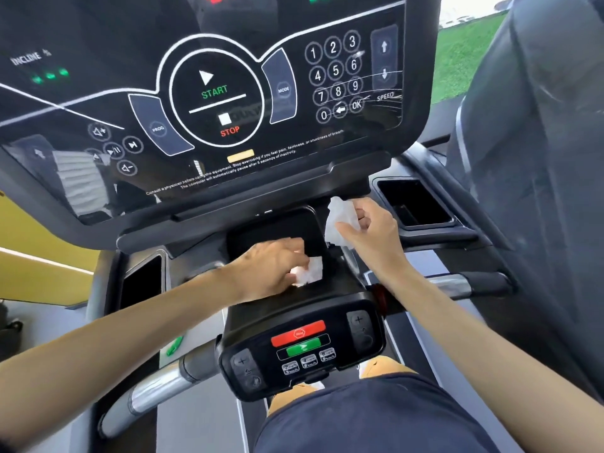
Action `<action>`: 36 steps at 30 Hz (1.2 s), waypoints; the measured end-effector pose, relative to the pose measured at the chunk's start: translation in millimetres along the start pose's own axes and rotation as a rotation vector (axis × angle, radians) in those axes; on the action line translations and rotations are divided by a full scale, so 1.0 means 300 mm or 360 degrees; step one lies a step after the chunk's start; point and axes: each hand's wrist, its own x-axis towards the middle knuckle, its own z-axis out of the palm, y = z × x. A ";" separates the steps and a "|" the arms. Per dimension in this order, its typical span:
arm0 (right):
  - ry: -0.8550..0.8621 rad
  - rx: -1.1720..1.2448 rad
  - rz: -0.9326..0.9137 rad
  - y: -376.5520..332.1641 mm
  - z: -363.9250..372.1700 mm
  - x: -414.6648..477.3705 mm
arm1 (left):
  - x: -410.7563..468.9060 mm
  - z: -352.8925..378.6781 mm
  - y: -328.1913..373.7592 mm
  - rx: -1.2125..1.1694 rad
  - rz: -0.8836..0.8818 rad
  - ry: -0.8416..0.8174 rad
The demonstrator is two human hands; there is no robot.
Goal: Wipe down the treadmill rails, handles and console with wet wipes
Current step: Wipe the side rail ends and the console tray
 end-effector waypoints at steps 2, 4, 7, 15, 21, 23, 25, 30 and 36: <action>0.0006 0.0054 0.0010 -0.001 -0.002 0.000 | 0.043 0.002 0.017 -0.0027 -0.0043 0.0106; 0.0038 0.0081 0.0009 -0.002 -0.003 0.000 | 0.082 0.001 0.031 -0.0025 -0.0064 0.0189; 0.0102 0.0100 0.0004 -0.002 -0.004 0.003 | 0.127 0.005 0.054 -0.0015 -0.0061 0.0264; 0.0276 0.0165 0.0001 -0.014 -0.016 -0.001 | 0.151 0.048 0.080 -0.0098 -0.0258 0.0421; 0.0391 0.0167 -0.0011 -0.014 -0.022 -0.001 | 0.175 0.025 0.121 0.0044 -0.0315 0.0338; 0.0440 0.0158 0.0008 -0.009 -0.022 0.001 | 0.190 0.012 0.136 0.0192 -0.0254 0.0249; 0.0519 0.0191 0.0038 -0.006 -0.020 0.004 | 0.214 -0.004 0.155 0.0338 -0.0255 0.0145; 0.0825 0.0319 0.0031 -0.007 -0.037 -0.004 | 0.297 -0.034 0.202 0.0439 -0.0180 0.0006; 0.0856 0.0426 0.0019 -0.005 -0.047 -0.010 | 0.075 -0.051 0.057 -0.0248 -0.0480 0.0638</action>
